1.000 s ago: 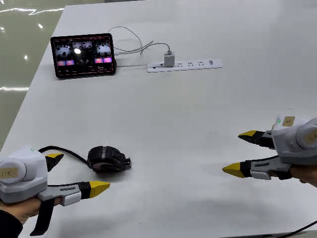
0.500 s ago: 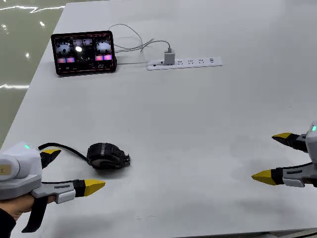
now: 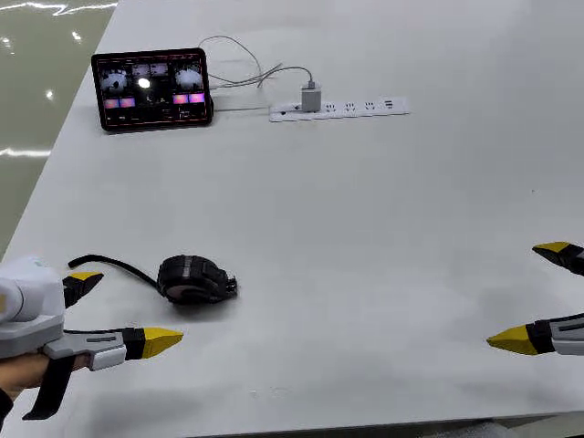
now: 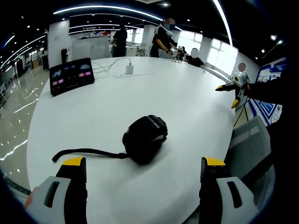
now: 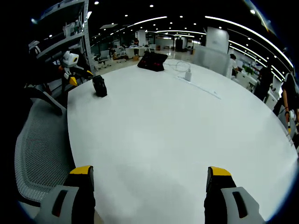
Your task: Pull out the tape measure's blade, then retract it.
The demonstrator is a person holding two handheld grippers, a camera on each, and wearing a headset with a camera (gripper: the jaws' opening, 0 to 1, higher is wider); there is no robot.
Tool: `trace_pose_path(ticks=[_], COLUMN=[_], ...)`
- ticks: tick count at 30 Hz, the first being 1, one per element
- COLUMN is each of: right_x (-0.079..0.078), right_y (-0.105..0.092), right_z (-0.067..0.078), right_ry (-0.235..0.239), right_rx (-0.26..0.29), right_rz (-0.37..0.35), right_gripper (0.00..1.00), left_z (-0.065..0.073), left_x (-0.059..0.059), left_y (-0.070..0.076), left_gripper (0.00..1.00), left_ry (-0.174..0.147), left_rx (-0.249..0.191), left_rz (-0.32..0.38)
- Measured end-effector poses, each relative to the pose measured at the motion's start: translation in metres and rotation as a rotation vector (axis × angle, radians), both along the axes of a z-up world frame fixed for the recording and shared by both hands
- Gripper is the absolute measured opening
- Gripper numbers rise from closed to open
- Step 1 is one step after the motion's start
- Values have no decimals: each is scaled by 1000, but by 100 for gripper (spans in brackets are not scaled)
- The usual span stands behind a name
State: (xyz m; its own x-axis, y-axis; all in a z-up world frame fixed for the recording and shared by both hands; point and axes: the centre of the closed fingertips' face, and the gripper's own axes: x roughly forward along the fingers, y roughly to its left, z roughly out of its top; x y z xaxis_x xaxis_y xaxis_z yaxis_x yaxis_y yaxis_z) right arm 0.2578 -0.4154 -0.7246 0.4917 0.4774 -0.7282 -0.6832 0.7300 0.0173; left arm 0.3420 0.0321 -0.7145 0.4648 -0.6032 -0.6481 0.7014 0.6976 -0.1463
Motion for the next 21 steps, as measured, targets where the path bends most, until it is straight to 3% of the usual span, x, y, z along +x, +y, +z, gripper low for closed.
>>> trace_pose_path(ticks=[5,7,8,21], right_x=[-4,-5,-6,-3], right_y=[-4,-4,-4,-8], right_z=[-1,0,0,6], right_ry=[3,6,7,-9], right_rx=[-1,1,6,8], right_rz=[-15,-20,-20,-22], right_gripper=[99,99,99,99], left_z=[-1,0,1,3], left_x=[0,-3,-1,1], left_y=[-1,-6,-5,-2], left_gripper=[99,99,99,99], left_ry=[-5,17,5,-1], left_rx=[9,-12,-6,6], left_rz=[-11,-25,-24,-25])
